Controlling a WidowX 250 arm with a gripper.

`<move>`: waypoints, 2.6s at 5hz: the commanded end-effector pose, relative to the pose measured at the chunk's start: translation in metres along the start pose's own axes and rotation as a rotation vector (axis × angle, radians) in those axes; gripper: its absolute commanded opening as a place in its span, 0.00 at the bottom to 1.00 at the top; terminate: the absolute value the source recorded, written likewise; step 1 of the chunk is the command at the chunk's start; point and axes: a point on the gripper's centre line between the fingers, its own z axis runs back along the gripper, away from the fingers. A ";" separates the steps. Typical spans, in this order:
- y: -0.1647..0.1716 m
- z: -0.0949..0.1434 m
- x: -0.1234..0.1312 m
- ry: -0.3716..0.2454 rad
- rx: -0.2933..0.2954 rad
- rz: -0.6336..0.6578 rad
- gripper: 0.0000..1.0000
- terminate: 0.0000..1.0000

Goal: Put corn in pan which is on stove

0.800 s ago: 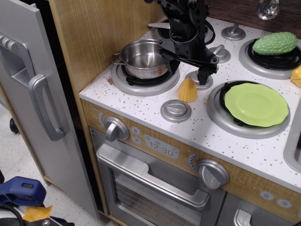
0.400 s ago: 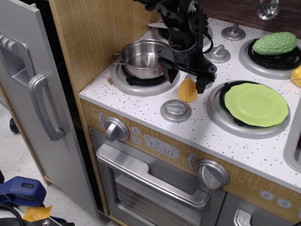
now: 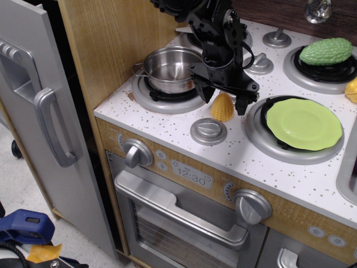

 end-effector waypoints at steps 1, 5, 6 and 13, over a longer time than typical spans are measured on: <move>-0.002 0.001 0.007 -0.053 -0.013 0.015 1.00 0.00; 0.010 0.038 0.030 -0.013 0.065 -0.038 0.00 0.00; 0.021 0.058 0.040 -0.004 0.096 -0.074 0.00 0.00; 0.116 0.048 0.044 -0.110 0.013 -0.238 1.00 0.00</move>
